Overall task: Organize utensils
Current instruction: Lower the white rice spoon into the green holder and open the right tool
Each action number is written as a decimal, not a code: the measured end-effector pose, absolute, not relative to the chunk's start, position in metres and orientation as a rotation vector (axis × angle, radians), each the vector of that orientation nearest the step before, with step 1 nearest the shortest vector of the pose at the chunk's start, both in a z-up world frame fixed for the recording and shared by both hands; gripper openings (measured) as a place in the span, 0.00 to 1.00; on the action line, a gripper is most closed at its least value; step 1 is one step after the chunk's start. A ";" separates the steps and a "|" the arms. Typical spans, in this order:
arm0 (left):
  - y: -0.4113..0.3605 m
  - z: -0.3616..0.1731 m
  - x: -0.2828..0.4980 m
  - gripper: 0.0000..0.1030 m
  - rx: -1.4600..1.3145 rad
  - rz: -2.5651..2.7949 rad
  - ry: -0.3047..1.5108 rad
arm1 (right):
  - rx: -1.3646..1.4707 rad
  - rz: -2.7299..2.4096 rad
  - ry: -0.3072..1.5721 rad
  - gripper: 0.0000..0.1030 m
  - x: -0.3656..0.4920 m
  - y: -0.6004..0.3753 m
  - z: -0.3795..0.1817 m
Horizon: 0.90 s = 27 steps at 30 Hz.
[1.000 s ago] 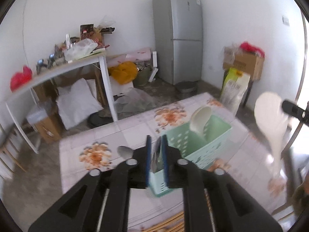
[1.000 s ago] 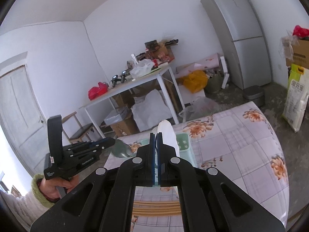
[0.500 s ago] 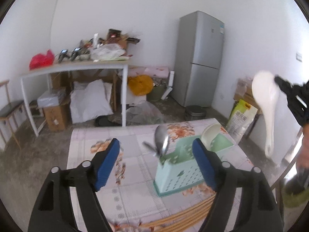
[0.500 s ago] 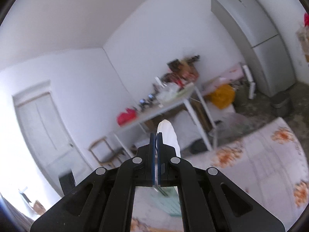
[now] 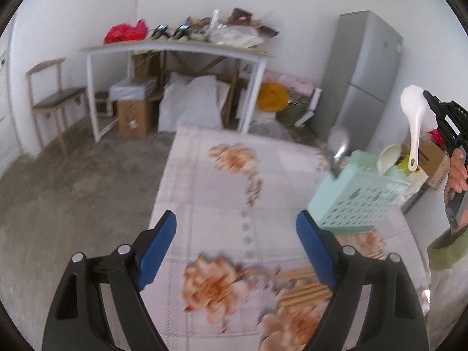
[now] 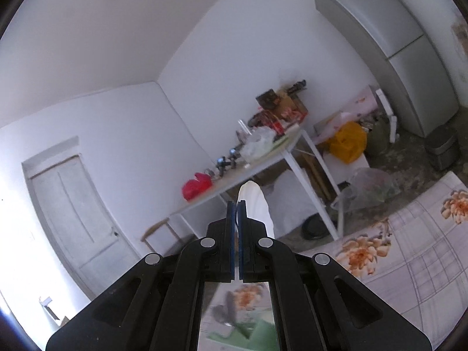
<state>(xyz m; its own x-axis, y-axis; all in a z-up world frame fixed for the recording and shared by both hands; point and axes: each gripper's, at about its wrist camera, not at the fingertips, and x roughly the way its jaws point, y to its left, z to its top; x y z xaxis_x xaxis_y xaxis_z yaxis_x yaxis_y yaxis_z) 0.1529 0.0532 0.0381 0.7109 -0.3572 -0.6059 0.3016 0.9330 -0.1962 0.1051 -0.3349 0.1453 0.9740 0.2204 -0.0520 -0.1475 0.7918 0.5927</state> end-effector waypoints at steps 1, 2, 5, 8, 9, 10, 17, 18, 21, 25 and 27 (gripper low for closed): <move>0.057 0.035 0.153 0.79 -0.088 -0.357 0.696 | 0.629 0.194 0.130 0.00 0.108 -0.335 0.141; 0.061 0.033 0.153 0.79 -0.092 -0.344 0.703 | 0.630 0.187 0.142 0.00 0.110 -0.335 0.134; 0.067 0.030 0.155 0.79 -0.101 -0.327 0.711 | 0.631 0.165 0.178 0.00 0.114 -0.334 0.118; 0.069 0.030 0.159 0.79 -0.102 -0.323 0.710 | 0.637 0.156 0.206 0.00 0.114 -0.335 0.107; 0.069 0.030 0.160 0.79 -0.102 -0.324 0.708 | 0.637 0.150 0.217 0.00 0.110 -0.334 0.103; 0.068 0.030 0.159 0.79 -0.101 -0.325 0.707 | 0.637 0.148 0.223 0.00 0.107 -0.333 0.101; 0.062 0.029 0.160 0.79 -0.099 -0.348 0.708 | 0.613 0.124 0.261 0.00 0.080 -0.327 0.095; 0.061 0.030 0.159 0.79 -0.099 -0.350 0.708 | 0.600 0.117 0.274 0.00 0.075 -0.324 0.094; 0.059 0.032 0.157 0.79 -0.100 -0.358 0.704 | 0.533 0.089 0.323 0.02 0.067 -0.312 0.089; 0.057 0.032 0.155 0.81 -0.097 -0.368 0.706 | 0.383 -0.004 0.432 0.13 0.056 -0.291 0.083; 0.055 0.032 0.153 0.82 -0.093 -0.373 0.711 | 0.357 -0.035 0.451 0.35 0.049 -0.287 0.082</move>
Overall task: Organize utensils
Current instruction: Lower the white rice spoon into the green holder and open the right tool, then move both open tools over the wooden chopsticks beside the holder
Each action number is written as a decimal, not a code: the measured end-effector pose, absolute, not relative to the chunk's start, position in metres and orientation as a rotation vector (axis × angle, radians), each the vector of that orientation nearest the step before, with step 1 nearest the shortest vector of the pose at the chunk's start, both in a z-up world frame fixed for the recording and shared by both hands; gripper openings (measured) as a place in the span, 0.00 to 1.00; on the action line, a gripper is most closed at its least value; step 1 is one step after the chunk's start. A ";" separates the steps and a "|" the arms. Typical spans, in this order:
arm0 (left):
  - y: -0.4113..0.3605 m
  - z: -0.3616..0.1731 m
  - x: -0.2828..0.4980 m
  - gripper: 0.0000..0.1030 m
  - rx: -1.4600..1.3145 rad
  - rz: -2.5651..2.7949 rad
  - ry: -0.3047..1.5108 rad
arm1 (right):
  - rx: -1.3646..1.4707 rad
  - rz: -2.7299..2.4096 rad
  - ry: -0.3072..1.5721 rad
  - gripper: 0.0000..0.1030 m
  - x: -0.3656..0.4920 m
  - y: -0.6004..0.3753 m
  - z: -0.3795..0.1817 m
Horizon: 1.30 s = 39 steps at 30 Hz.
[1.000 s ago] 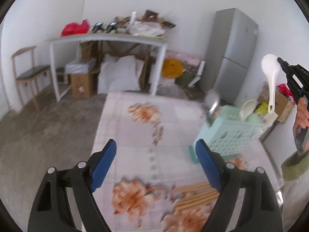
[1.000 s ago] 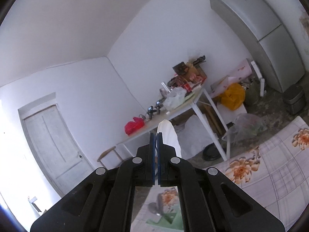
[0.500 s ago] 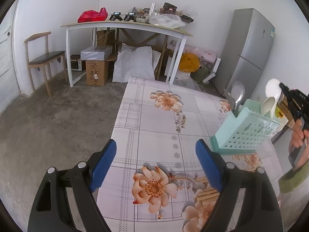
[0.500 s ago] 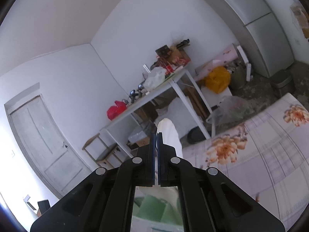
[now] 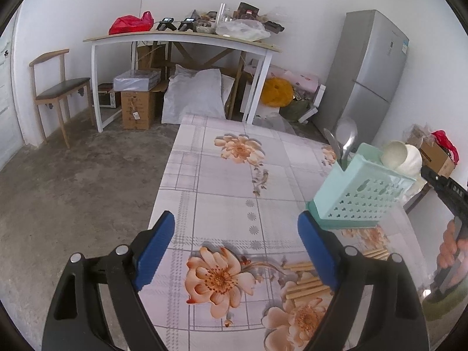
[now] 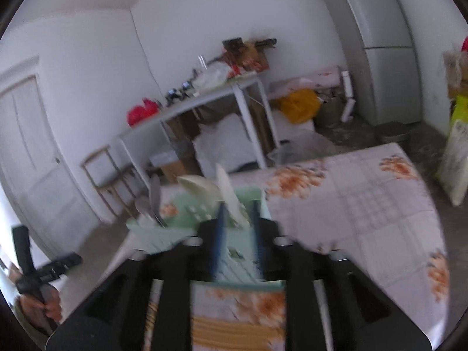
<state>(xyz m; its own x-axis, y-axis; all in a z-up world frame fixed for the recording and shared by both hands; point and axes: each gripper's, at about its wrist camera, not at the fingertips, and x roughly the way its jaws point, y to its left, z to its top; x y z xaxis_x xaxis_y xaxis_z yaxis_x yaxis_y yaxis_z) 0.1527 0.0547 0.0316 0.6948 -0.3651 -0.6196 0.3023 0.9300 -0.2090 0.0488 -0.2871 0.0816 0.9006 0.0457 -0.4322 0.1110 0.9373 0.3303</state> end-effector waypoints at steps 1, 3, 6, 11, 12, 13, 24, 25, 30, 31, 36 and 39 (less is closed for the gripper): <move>0.053 0.031 0.151 0.82 -0.092 -0.375 0.713 | 0.355 -0.047 0.445 0.44 0.041 -0.286 0.083; 0.051 0.030 0.147 0.83 -0.089 -0.381 0.719 | 0.367 -0.061 0.422 0.46 0.023 -0.287 0.085; 0.048 0.027 0.143 0.85 -0.090 -0.392 0.736 | 0.402 -0.081 0.409 0.49 -0.003 -0.290 0.085; 0.035 0.018 0.132 0.87 -0.082 -0.446 0.785 | 0.434 -0.084 0.472 0.55 -0.023 -0.285 0.071; 0.032 0.017 0.130 0.88 -0.080 -0.454 0.791 | 0.436 -0.077 0.502 0.56 -0.025 -0.280 0.064; 0.029 0.014 0.128 0.89 -0.076 -0.465 0.798 | 0.435 -0.069 0.543 0.58 -0.028 -0.274 0.055; -0.008 -0.042 0.090 0.94 0.019 -0.537 1.000 | 0.171 -0.189 0.929 0.72 -0.020 -0.200 -0.023; -0.010 -0.048 0.087 0.94 0.034 -0.530 1.017 | 0.139 -0.189 0.963 0.74 -0.018 -0.193 -0.031; -0.020 -0.056 0.075 0.94 0.128 -0.478 1.015 | 0.110 -0.193 0.970 0.84 -0.022 -0.184 -0.044; -0.023 -0.057 0.074 0.94 0.149 -0.469 1.018 | 0.107 -0.196 0.969 0.86 -0.021 -0.184 -0.045; -0.032 -0.062 0.071 0.95 0.239 -0.416 1.007 | 0.121 -0.206 0.965 0.92 -0.020 -0.184 -0.049; -0.031 -0.062 0.071 0.96 0.244 -0.407 1.002 | 0.119 -0.205 0.955 0.92 -0.021 -0.181 -0.048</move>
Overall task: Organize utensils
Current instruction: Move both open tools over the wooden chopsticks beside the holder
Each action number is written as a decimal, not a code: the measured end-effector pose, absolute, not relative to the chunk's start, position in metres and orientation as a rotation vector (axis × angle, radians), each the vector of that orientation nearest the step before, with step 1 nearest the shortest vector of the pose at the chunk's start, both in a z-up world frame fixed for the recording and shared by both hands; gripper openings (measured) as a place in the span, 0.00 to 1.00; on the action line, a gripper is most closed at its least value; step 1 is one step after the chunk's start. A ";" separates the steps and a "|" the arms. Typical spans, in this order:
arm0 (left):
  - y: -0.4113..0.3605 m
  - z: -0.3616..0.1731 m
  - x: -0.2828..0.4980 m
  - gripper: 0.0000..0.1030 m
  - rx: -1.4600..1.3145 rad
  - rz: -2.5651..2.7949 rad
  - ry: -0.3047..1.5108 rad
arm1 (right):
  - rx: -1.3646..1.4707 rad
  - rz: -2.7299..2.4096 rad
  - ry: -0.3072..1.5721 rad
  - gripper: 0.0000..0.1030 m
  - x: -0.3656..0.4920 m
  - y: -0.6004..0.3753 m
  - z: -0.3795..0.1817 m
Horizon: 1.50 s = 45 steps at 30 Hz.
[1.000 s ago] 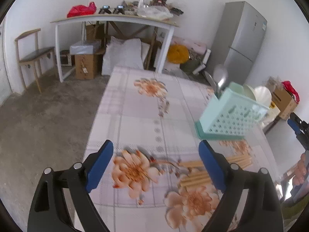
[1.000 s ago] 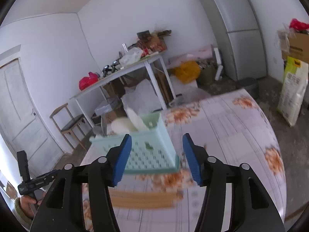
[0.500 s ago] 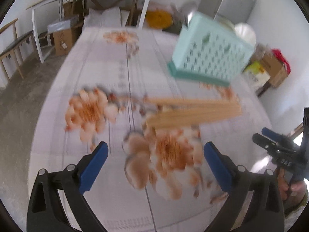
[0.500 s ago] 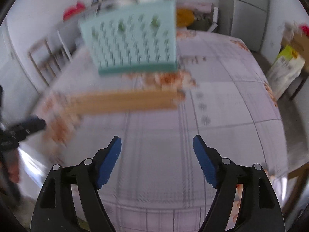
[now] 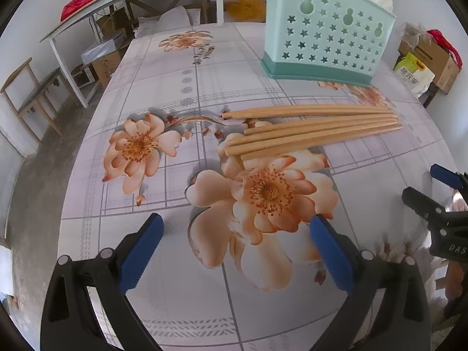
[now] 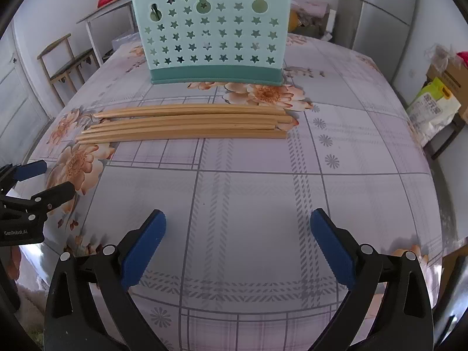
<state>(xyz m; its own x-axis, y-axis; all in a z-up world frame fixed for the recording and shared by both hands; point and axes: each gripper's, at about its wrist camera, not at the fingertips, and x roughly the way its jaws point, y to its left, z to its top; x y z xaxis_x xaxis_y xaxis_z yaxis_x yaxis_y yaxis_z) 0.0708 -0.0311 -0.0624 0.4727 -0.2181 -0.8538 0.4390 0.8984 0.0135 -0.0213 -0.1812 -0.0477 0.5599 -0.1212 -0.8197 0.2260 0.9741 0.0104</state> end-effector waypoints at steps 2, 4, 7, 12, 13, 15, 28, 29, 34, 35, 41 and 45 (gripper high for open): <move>-0.032 -0.063 0.070 0.96 0.241 -0.401 0.997 | 0.124 -0.202 0.952 0.92 -0.022 -0.182 -0.048; -0.031 -0.063 0.068 0.96 0.235 -0.389 0.992 | 0.124 -0.200 0.952 0.92 -0.021 -0.182 -0.048; -0.032 -0.063 0.065 0.96 0.229 -0.375 0.980 | 0.128 -0.201 0.950 0.92 -0.022 -0.182 -0.048; -0.032 -0.063 0.063 0.96 0.223 -0.360 0.967 | 0.128 -0.210 0.948 0.92 -0.022 -0.181 -0.048; -0.032 -0.063 0.063 0.96 0.221 -0.358 0.964 | 0.128 -0.212 0.946 0.92 -0.022 -0.181 -0.048; -0.032 -0.063 0.063 0.96 0.219 -0.358 0.961 | 0.129 -0.213 0.944 0.92 -0.022 -0.180 -0.048; -0.032 -0.063 0.064 0.96 0.217 -0.372 0.948 | 0.126 -0.209 0.937 0.93 -0.021 -0.181 -0.049; -0.033 -0.063 0.064 0.96 0.217 -0.371 0.949 | 0.126 -0.204 0.937 0.92 -0.021 -0.182 -0.049; -0.032 -0.063 0.064 0.96 0.213 -0.370 0.940 | 0.160 -0.138 0.952 0.92 -0.014 -0.190 -0.041; -0.032 -0.063 0.064 0.96 0.212 -0.370 0.938 | 0.187 -0.111 0.942 0.92 -0.010 -0.194 -0.037; -0.033 -0.064 0.064 0.96 0.206 -0.369 0.920 | 0.151 0.043 0.849 0.89 0.037 -0.194 -0.006; -0.032 -0.064 0.063 0.96 0.205 -0.370 0.909 | 0.142 0.162 0.860 0.82 0.077 -0.187 -0.009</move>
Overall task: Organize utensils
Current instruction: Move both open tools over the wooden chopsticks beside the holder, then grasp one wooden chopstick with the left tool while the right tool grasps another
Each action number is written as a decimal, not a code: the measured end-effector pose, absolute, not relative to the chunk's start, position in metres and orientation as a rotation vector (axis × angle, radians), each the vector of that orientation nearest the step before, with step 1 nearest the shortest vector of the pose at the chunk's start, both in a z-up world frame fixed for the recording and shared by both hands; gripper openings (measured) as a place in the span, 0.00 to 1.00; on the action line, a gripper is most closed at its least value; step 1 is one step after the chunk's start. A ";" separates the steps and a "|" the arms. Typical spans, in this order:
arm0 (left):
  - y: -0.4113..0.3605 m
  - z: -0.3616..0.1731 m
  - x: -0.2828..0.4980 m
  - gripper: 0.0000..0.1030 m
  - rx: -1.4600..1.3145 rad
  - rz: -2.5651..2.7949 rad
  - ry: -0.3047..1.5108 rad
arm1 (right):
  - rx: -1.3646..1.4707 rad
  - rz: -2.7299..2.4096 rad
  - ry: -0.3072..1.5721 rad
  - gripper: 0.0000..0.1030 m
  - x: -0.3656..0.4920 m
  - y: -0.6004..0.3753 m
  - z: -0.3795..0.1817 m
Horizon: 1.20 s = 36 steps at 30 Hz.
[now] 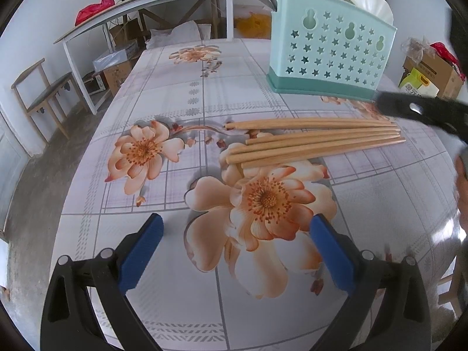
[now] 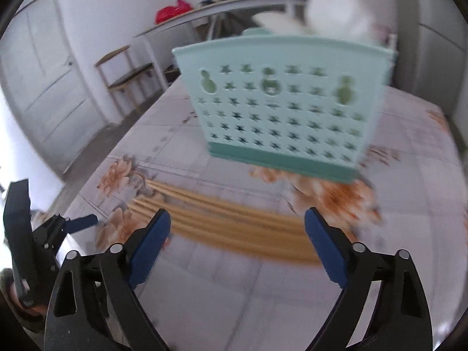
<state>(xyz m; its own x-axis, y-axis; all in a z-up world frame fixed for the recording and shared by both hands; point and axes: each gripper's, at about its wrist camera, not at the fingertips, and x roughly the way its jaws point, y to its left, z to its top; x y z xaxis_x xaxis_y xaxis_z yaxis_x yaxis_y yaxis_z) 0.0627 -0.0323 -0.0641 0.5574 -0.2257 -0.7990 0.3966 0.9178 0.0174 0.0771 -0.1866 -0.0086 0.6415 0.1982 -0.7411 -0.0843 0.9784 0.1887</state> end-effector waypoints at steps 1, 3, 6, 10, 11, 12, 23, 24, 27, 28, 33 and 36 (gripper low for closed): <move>-0.032 -0.064 0.063 0.96 0.205 -0.371 0.908 | 0.129 0.169 0.872 0.79 0.085 -0.184 -0.011; -0.032 -0.064 0.062 0.96 0.206 -0.376 0.904 | 0.102 0.183 0.897 0.76 0.101 -0.180 -0.017; -0.031 -0.064 0.060 0.96 0.207 -0.387 0.901 | 0.076 0.187 0.924 0.72 0.113 -0.177 -0.024; -0.029 -0.060 0.055 0.90 0.196 -0.422 0.887 | 0.075 0.198 0.961 0.68 0.123 -0.177 -0.032; -0.028 -0.058 0.052 0.84 0.187 -0.436 0.879 | 0.067 0.195 0.970 0.66 0.124 -0.176 -0.035; -0.027 -0.056 0.050 0.79 0.169 -0.457 0.870 | 0.063 0.196 0.976 0.65 0.125 -0.176 -0.036; -0.059 -0.047 0.039 0.28 0.071 -0.723 0.894 | 0.041 0.190 1.032 0.51 0.117 -0.174 -0.039; -0.063 -0.050 0.041 0.25 0.073 -0.727 0.914 | 0.045 0.187 1.035 0.49 0.115 -0.175 -0.040; -0.065 -0.054 0.050 0.15 0.040 -0.724 0.939 | 0.063 0.165 1.049 0.42 0.104 -0.179 -0.038; -0.064 -0.055 0.053 0.13 0.023 -0.720 0.946 | 0.075 0.159 1.052 0.39 0.100 -0.180 -0.038; -0.056 -0.059 0.063 0.05 -0.059 -0.706 0.978 | 0.141 0.133 1.058 0.30 0.078 -0.184 -0.037; -0.059 -0.060 0.066 0.05 -0.069 -0.699 0.981 | 0.181 0.126 1.066 0.26 0.063 -0.183 -0.037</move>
<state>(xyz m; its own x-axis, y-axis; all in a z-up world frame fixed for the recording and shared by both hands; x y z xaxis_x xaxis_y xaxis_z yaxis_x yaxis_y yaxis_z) 0.0663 -0.0586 -0.0595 0.3585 -0.5710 -0.7385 0.5111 0.7821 -0.3566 0.0633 -0.1834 -0.0371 0.4784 0.1900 -0.8573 -0.0149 0.9779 0.2084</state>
